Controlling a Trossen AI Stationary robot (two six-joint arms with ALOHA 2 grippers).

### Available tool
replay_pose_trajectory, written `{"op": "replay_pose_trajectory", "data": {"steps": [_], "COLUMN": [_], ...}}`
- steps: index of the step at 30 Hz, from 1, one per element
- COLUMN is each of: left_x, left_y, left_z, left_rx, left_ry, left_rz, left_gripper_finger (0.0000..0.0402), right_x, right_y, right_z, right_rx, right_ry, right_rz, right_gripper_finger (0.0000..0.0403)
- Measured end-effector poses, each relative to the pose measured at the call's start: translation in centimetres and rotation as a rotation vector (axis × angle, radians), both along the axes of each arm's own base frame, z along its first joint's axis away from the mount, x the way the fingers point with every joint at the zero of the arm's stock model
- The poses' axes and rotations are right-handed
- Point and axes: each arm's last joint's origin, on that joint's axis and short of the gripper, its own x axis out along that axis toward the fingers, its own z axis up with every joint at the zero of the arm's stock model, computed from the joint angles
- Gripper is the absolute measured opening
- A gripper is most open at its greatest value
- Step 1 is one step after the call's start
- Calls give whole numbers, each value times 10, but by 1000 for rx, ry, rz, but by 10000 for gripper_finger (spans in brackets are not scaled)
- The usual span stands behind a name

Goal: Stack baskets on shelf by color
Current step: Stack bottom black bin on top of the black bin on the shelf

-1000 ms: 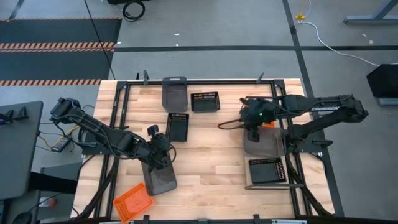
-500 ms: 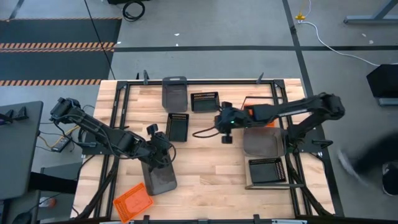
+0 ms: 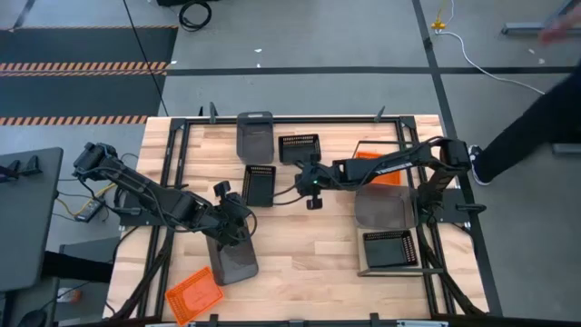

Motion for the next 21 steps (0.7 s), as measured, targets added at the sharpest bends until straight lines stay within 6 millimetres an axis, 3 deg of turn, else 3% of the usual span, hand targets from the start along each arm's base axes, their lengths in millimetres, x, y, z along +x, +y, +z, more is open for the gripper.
{"op": "replay_pose_trajectory", "data": {"steps": [5, 12, 21], "left_x": [3, 18, 37], "left_y": [-2, -11, 9], "left_z": [-4, -41, -60], "left_rx": [-2, -8, 69], "left_ry": [4, 172, 257], "left_rz": [5, 7, 13], "left_gripper_finger": [117, 117, 117], "right_x": [12, 18, 19], "right_y": [12, 23, 25], "right_z": [3, 10, 11], "right_rx": [32, 17, 57], "right_ry": [-49, -127, -155], "right_rz": [61, 112, 77], "right_gripper_finger": [130, 130, 130]}}
